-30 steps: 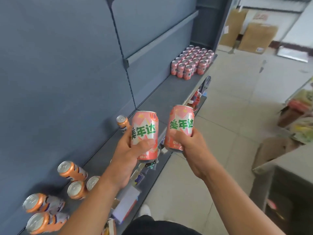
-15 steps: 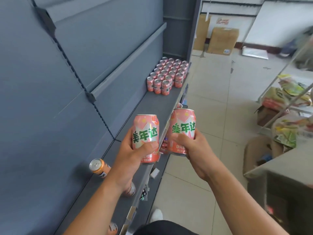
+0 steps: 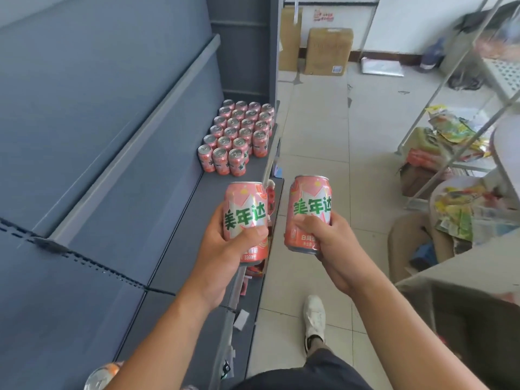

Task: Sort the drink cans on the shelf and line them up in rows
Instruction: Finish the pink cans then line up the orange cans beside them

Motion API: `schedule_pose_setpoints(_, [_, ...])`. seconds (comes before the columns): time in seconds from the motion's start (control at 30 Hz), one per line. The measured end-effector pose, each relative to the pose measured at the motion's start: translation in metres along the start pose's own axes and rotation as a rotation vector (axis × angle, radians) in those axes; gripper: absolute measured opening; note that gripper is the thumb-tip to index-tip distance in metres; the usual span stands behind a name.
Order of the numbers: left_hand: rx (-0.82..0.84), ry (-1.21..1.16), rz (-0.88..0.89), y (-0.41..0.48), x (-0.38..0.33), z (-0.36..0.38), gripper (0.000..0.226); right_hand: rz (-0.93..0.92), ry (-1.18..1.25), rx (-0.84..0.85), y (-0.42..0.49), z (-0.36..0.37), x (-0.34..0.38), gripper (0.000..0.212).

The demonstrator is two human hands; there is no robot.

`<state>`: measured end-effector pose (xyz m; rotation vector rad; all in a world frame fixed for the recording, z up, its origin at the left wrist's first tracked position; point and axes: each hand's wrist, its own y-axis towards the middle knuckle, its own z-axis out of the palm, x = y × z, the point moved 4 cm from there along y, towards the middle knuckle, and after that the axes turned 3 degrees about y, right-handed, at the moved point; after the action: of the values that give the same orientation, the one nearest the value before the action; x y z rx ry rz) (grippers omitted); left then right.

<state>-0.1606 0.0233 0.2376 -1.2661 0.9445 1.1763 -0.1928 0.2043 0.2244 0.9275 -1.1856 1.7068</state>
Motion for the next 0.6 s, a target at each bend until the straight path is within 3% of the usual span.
schedule_pose_setpoints(0.13, [-0.013, -0.013, 0.004, 0.057, -0.003, 0.038, 0.068, -0.008, -0.036, 0.007, 0.054, -0.039, 0.030, 0.032])
schedule_pose_setpoints(0.27, [-0.065, -0.046, -0.003, 0.120, -0.006, 0.080, 0.060, -0.005, -0.064, 0.054, 0.114, -0.076, 0.071, 0.026])
schedule_pose_setpoints(0.4, [-0.108, -0.063, -0.023, 0.166, -0.009, 0.109, 0.063, 0.009, -0.096, 0.120, 0.161, -0.100, 0.101, 0.046])
schedule_pose_setpoints(0.6, [-0.165, -0.069, -0.053, 0.231, -0.020, 0.130, 0.069, 0.053, -0.090, 0.175, 0.232, -0.118, 0.125, 0.038])
